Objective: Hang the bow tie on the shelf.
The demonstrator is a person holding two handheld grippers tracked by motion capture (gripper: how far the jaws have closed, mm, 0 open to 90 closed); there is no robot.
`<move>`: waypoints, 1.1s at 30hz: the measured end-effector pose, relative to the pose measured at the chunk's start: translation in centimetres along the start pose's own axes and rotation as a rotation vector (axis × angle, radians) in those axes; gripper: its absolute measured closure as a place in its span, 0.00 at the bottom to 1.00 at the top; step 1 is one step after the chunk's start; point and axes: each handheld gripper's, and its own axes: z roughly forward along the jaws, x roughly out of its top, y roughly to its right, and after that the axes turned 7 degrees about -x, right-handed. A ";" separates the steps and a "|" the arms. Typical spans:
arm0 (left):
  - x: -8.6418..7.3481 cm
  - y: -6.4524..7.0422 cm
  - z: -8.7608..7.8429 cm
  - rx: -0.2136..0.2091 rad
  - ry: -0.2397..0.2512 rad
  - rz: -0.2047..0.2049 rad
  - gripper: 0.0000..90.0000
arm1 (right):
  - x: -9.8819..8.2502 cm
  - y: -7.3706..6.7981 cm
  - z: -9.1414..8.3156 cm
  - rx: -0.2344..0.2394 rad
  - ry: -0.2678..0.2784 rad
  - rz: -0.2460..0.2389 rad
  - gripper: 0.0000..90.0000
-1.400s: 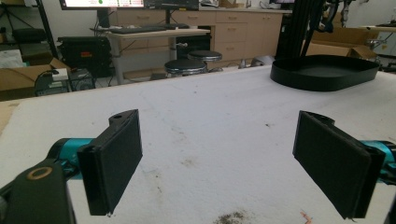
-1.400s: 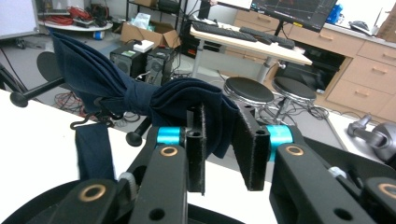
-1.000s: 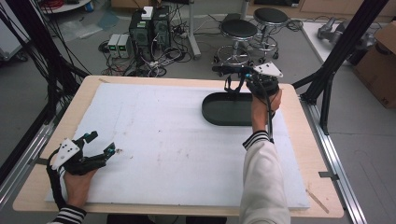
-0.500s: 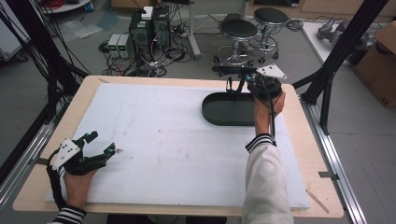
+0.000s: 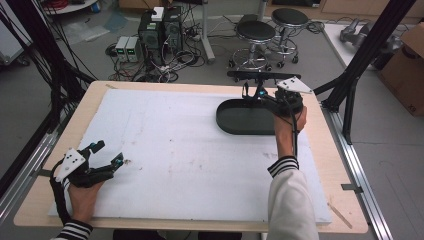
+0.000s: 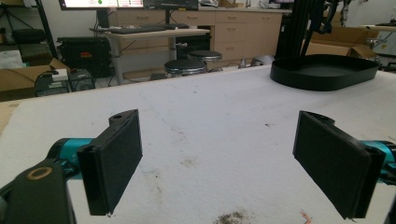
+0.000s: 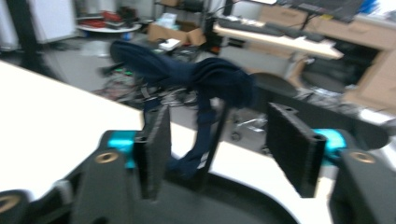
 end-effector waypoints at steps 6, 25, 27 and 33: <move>0.0 0.0 0.0 0.001 -0.001 0.003 0.18 | -0.7 -0.6 -2.4 0.118 -0.010 0.065 0.26; 0.0 0.1 0.0 -0.004 -0.001 0.007 0.17 | -9.3 -2.6 -10.6 0.329 0.069 0.159 0.14; 0.0 0.1 0.0 -0.004 -0.001 0.007 0.17 | -10.3 -2.9 -11.2 0.333 0.081 0.163 0.14; 0.0 0.1 0.0 -0.006 -0.004 0.016 0.17 | -12.7 -3.6 -12.0 0.333 0.093 0.137 0.14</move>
